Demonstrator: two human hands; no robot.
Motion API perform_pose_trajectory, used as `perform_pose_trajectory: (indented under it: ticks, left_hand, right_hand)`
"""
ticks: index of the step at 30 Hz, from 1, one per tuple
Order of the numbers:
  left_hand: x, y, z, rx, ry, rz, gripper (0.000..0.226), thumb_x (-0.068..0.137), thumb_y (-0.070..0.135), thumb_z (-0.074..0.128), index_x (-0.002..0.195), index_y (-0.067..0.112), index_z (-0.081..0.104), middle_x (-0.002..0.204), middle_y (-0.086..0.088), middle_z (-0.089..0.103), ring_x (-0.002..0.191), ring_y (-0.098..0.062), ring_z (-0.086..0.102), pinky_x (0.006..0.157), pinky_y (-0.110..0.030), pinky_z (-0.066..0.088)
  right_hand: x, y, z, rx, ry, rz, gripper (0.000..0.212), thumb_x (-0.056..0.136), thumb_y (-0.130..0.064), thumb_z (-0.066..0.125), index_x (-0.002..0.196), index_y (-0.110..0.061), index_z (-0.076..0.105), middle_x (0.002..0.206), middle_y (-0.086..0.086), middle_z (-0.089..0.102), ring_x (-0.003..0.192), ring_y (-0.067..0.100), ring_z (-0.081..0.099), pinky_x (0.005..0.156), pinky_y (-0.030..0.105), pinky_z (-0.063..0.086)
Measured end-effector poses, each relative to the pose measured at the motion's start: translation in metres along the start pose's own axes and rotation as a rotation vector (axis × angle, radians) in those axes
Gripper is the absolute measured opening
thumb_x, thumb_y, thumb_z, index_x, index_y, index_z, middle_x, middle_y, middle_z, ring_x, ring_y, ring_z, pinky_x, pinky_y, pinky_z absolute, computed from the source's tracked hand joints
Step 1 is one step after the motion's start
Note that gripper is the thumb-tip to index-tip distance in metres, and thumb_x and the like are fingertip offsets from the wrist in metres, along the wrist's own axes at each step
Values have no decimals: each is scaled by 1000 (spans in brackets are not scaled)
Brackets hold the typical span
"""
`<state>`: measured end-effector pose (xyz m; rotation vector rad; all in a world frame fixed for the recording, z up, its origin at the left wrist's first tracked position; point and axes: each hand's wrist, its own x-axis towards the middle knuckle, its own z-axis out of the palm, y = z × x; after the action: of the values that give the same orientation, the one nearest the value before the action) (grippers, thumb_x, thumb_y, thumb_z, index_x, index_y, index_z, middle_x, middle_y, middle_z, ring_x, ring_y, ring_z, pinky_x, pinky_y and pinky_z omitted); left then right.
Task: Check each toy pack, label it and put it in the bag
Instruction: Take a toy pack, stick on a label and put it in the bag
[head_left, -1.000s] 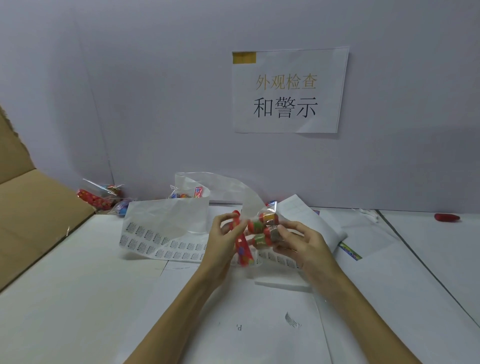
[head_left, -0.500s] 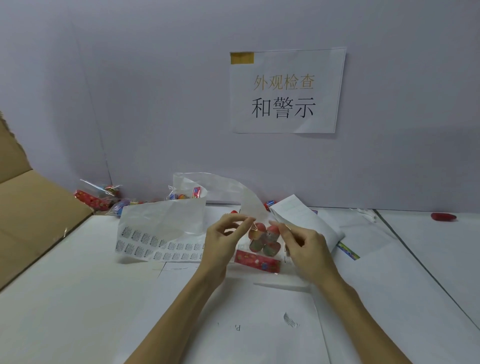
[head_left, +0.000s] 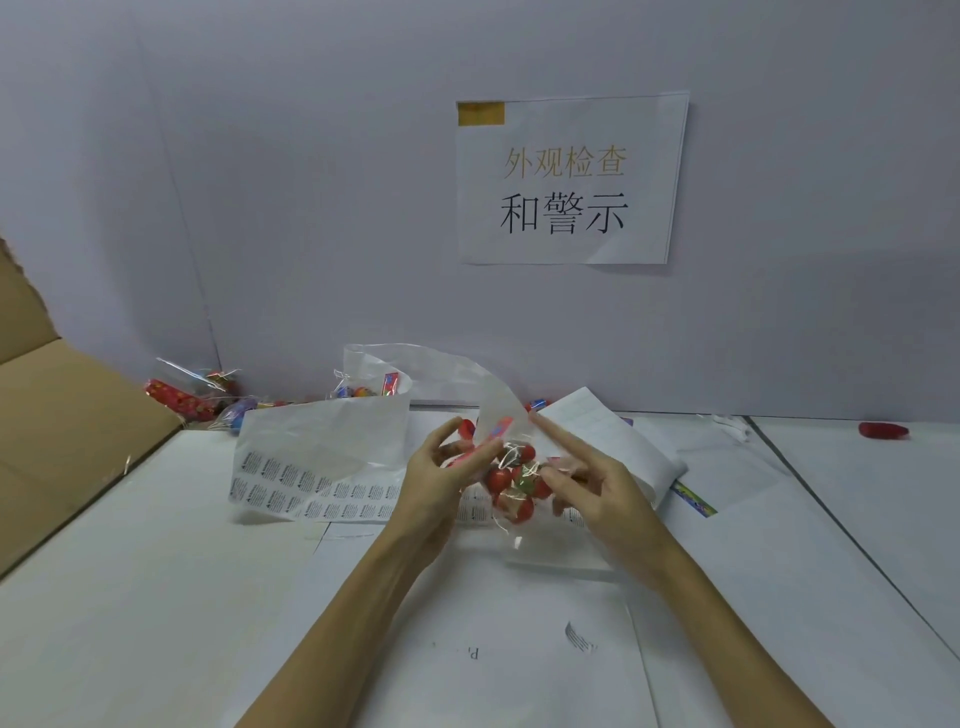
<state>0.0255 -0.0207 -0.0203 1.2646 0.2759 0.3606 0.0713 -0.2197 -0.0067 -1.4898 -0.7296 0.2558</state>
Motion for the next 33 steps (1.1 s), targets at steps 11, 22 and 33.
perform_pose_trajectory:
  ticks: [11, 22, 33]
  left_hand:
    - [-3, 1, 1, 55, 35, 83, 27, 84, 42, 80, 98, 20, 81, 101, -13, 79, 98, -32, 76, 85, -43, 60]
    - [-6, -4, 3, 139, -187, 147, 24, 90, 27, 82, 112, 23, 76, 105, -13, 78, 94, -26, 75, 80, -29, 58]
    - [-13, 2, 6, 320, -290, 128, 25, 89, 44, 77, 108, 29, 81, 105, -1, 79, 101, -19, 72, 85, -23, 57]
  right_hand:
    - [9, 17, 0, 160, 67, 146, 24, 103, -17, 60, 113, -21, 82, 112, 8, 79, 104, 26, 74, 86, 36, 62]
    - [8, 13, 1, 541, 109, 268, 38, 96, -10, 70, 133, -7, 59, 118, 24, 73, 107, 40, 74, 83, 43, 63]
    - [13, 15, -11, 522, 371, 295, 26, 78, -31, 82, 95, -10, 82, 95, 11, 76, 88, 22, 69, 85, 40, 56]
